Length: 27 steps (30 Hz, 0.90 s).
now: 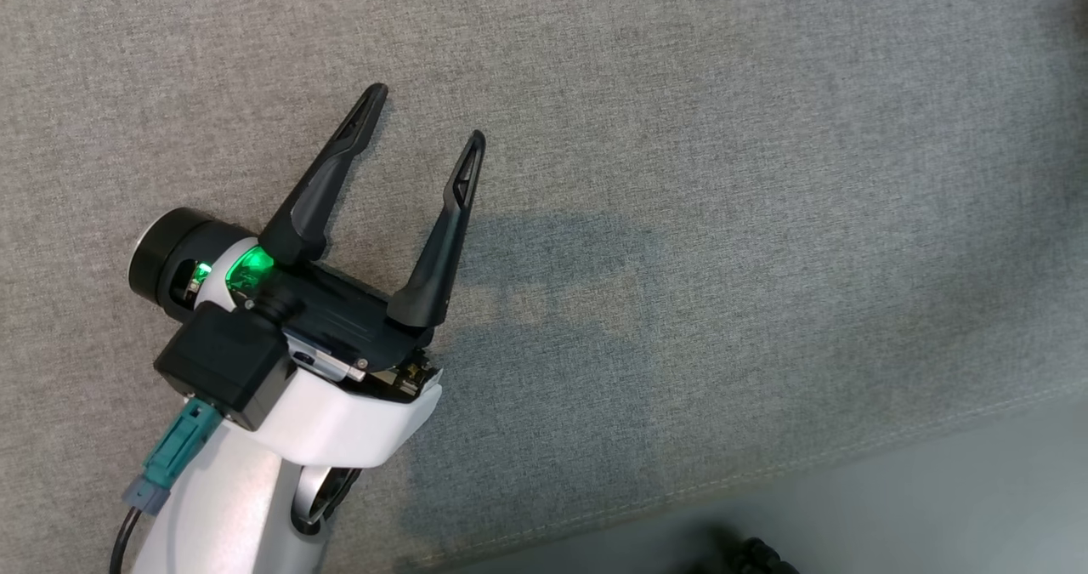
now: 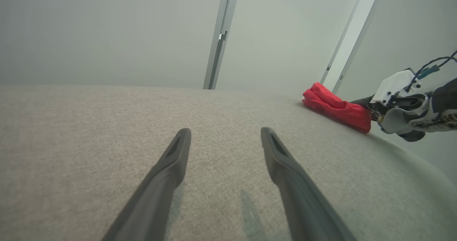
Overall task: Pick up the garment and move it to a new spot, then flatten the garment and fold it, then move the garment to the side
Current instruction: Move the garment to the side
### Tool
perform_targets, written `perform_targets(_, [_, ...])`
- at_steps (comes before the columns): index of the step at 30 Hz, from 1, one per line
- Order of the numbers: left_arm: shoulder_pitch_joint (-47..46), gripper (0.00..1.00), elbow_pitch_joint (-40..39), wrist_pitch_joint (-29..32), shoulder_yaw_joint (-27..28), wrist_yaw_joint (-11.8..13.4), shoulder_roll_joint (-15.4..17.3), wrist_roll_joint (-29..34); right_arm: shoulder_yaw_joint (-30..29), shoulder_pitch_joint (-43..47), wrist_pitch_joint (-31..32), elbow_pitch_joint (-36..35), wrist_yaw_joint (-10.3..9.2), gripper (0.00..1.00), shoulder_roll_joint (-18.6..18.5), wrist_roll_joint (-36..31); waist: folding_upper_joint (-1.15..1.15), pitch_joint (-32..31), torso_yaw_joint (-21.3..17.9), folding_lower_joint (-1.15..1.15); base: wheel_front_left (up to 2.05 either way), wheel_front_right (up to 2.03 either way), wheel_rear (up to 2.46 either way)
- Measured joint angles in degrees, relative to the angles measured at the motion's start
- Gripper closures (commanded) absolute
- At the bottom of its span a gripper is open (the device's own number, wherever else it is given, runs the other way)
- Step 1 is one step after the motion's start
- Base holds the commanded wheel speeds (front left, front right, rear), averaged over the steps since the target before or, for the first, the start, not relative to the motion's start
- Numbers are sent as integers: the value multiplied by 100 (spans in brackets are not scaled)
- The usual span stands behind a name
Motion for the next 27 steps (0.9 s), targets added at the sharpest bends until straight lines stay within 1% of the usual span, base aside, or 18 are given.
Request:
perform_targets(4, [1,0,88,-5,15,11,11,-7,-138,25,480,1,0,0,30,-256,0,-70,-38,0,0,0,0])
perform_targets(5, [1,0,134,-5,20,31,12,-16,-166,44,599,0,0,0,16,-338,0,-104,-50,0,0,0,0])
perform_targets(6, [3,0,237,-7,35,74,13,-29,-197,104,786,0,0,0,-64,-555,0,-183,-78,0,0,0,0])
perform_targets(7, [3,0,237,-7,35,74,13,-29,-197,104,786,0,0,0,-64,-555,0,-183,-78,0,0,0,0])
perform_targets(10, [19,0,453,-14,127,320,-77,-29,-307,138,822,10,0,0,-240,-914,0,-336,-113,0,0,0,0])
perform_targets(12, [20,0,625,-15,188,477,-145,-29,-341,126,735,10,0,0,-319,-1154,0,-464,-124,0,0,0,0])
perform_targets(14, [40,0,786,-32,215,569,-171,-29,-361,126,704,10,0,0,-318,-1340,0,-608,-120,0,0,0,0])
perform_targets(16, [130,0,943,-32,233,617,-186,-29,-357,126,560,10,0,0,-290,-1532,0,-769,-104,0,0,0,0])
perform_targets(18, [242,0,1077,-53,277,720,-186,-30,-327,126,376,12,0,0,-250,-1692,0,-939,-78,0,0,0,0])
perform_targets(21, [339,0,1203,-77,376,862,-221,-56,-180,141,99,13,0,0,-76,-1880,0,-1208,-19,0,0,0,0])
perform_targets(23, [367,0,1292,-111,414,934,-276,-83,34,246,-79,-26,0,0,52,-2101,0,-1395,36,0,0,0,0])
perform_targets(27, [446,0,1500,-116,443,1062,-343,-242,390,792,-256,-338,1,0,225,-2579,0,-1798,176,0,0,0,0])
